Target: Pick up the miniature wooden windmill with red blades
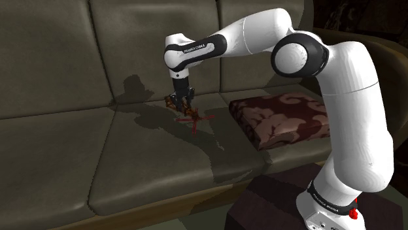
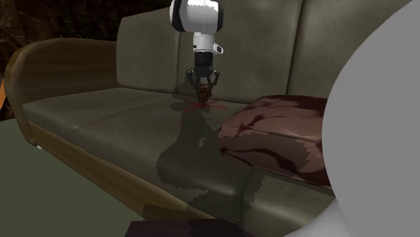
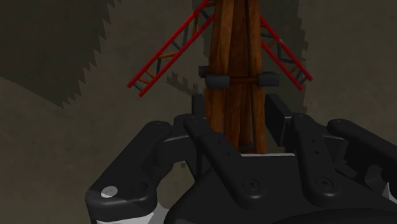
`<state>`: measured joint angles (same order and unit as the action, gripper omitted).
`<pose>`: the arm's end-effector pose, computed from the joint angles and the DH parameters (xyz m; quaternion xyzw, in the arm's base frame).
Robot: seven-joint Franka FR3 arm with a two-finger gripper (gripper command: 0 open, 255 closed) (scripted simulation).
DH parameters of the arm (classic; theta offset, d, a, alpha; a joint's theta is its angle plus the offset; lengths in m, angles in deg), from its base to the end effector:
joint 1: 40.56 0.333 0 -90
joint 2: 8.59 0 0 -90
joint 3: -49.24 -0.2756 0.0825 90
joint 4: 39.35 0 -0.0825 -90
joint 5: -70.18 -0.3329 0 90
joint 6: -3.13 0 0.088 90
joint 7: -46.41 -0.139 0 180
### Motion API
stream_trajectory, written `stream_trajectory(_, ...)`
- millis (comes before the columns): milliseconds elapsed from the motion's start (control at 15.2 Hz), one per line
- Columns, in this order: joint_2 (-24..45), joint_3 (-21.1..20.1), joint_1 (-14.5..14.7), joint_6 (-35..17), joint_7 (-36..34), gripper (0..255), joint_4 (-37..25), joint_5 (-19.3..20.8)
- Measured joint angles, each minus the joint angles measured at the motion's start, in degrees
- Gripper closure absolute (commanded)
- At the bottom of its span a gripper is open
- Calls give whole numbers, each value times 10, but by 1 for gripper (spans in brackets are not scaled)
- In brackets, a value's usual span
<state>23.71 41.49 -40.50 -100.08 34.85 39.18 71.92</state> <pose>0.6225 0.0687 0.3335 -0.9970 0.0363 0.0668 0.0110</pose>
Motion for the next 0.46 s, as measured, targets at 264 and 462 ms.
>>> stream_trajectory(264, -6, 0, 0, 27, 0, 255, -21, -1)
stream_trajectory(462, -8, -1, 1, 47, -1, 255, -39, -1)
